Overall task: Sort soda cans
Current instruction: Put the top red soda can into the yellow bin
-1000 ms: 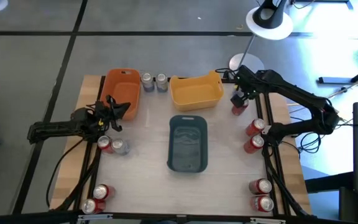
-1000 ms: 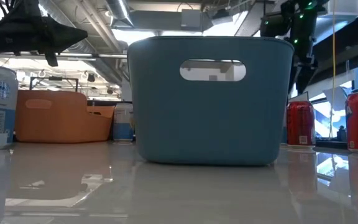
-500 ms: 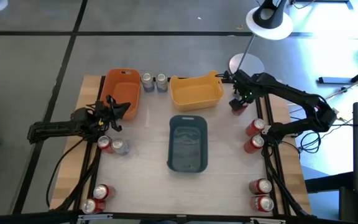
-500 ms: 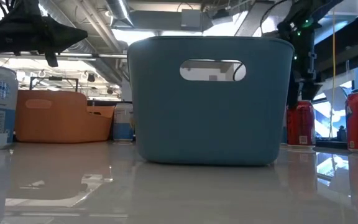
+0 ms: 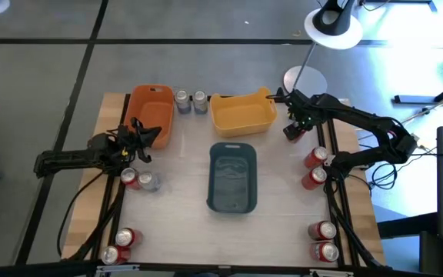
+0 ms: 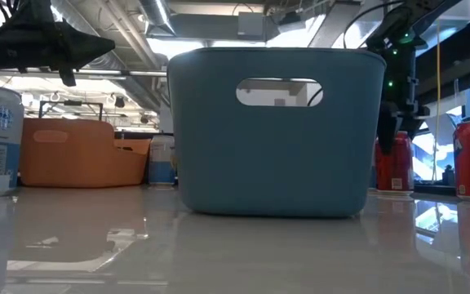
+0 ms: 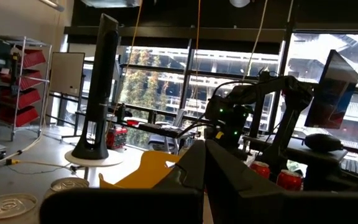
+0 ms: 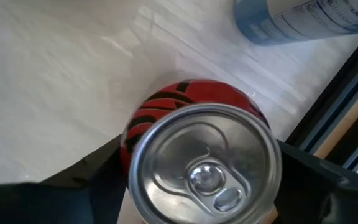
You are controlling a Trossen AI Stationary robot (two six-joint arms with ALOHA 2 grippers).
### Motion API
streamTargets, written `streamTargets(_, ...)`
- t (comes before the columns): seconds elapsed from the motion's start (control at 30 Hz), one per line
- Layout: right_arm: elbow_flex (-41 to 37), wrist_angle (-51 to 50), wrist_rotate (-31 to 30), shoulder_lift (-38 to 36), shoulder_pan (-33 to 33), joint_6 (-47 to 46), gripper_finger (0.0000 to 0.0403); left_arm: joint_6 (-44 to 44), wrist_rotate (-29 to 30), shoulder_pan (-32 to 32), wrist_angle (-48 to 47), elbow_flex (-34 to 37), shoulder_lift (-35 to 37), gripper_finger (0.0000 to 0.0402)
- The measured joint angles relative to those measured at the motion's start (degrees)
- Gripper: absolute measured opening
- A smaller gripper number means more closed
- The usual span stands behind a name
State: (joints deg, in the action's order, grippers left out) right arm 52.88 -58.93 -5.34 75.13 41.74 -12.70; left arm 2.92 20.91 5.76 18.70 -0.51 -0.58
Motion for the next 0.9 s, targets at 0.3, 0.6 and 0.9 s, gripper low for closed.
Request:
streamTargets(0.3, 6.0, -3.9, -0.5, 0.0, -0.2, 2.4, 0.0282, 0.0, 0.0, 0.0, 0.0, 0.0, 0.0, 0.0)
streamTargets(0.6, 23.6, -16.2, 4.7, -0.2, -0.1, 4.4, 0.0283, -1.1, 0.0, 0.0, 0.0, 0.0, 0.0, 0.0)
streamTargets(0.9, 29.6, 2.1, 7.8, 0.8, -0.1, 5.9, 0.0284, -1.5, 0.2, 0.0, 0.0, 0.0, 0.0, 0.0)
